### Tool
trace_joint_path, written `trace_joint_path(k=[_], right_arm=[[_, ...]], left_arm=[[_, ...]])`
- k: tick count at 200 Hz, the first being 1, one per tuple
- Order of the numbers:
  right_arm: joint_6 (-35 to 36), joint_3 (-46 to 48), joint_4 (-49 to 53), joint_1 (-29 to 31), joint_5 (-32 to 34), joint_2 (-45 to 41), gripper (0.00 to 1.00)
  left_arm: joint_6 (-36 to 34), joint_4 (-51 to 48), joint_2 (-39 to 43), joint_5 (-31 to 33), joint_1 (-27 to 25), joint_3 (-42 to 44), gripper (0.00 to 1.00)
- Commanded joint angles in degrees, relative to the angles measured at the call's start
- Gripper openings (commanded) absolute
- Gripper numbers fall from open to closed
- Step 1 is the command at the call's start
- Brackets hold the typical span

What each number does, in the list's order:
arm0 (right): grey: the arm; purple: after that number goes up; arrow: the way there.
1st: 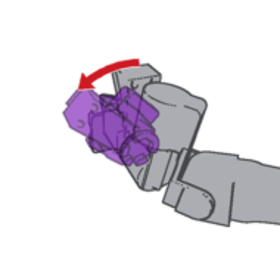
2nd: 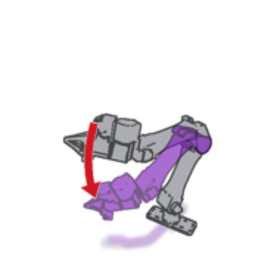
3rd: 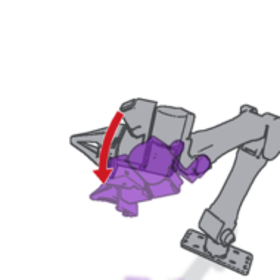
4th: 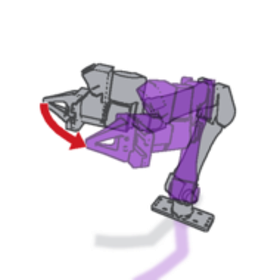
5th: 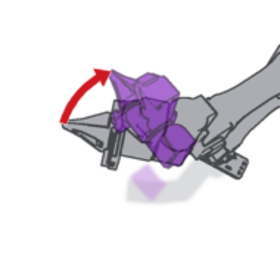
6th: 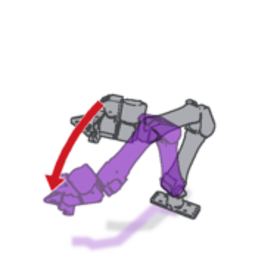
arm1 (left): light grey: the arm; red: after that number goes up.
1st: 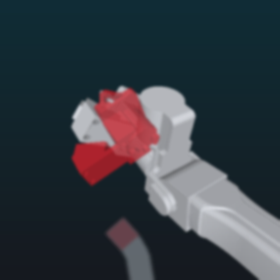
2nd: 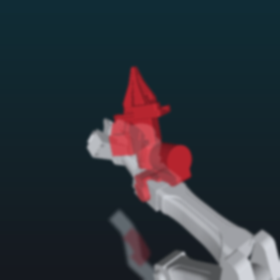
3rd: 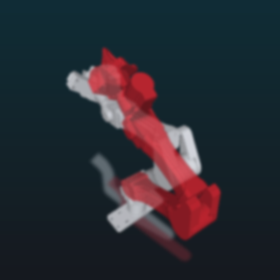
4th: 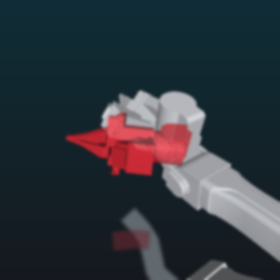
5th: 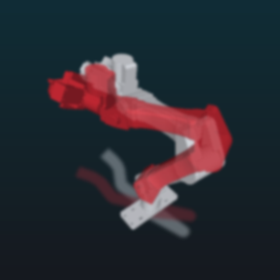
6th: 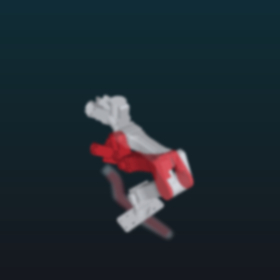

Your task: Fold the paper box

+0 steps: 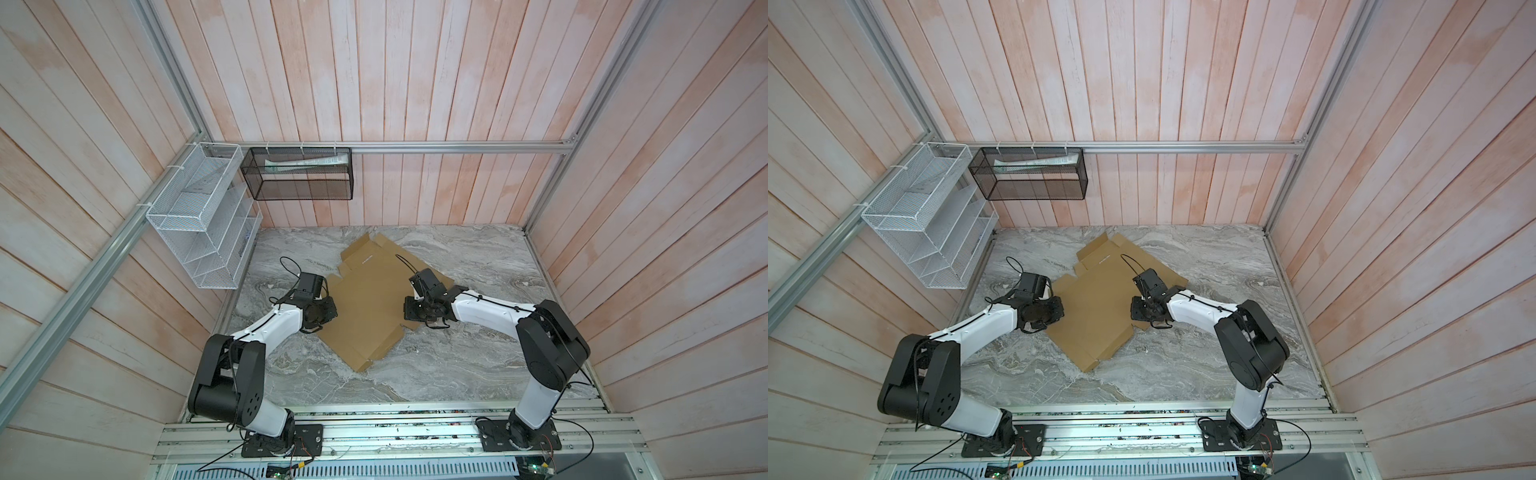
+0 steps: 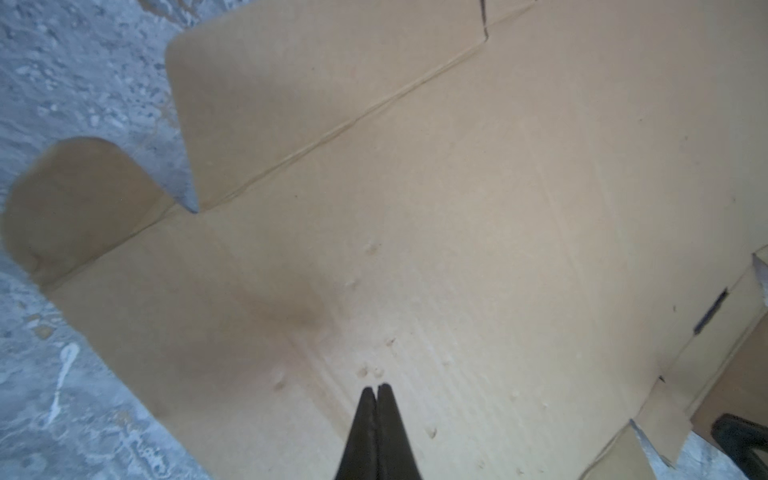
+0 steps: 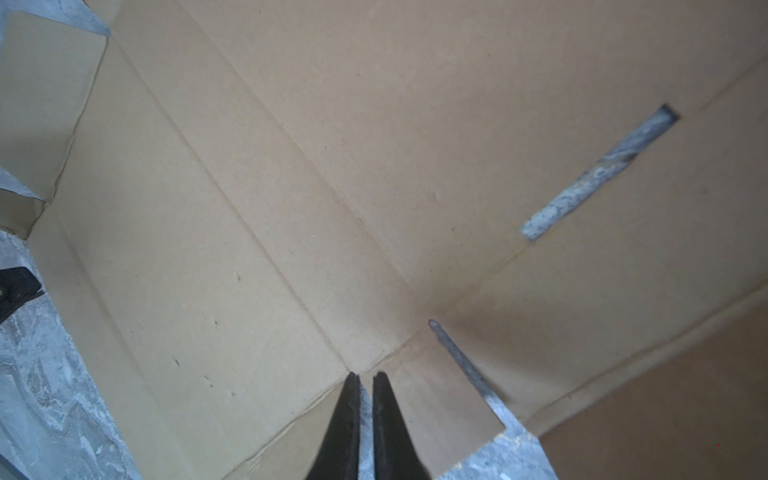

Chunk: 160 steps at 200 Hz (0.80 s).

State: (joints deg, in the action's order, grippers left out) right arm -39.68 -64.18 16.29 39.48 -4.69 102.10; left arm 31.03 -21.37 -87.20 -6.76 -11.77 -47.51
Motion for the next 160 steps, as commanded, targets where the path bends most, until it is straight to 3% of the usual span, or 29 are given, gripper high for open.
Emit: trace_joint_path(k=[1,160], right_arm=[[-1.8,0.98,-1.38,0.34,-0.67,0.11,0.11],[-3.31,3.39,-6.71,-1.85,-3.56,4.78,0.09]], left_arm=[[-0.64,2.21,-1.89,0.32,0.31,1.62,0.0],[3.24,4.64,-2.05,-1.14,-2.41,7.93,0.0]])
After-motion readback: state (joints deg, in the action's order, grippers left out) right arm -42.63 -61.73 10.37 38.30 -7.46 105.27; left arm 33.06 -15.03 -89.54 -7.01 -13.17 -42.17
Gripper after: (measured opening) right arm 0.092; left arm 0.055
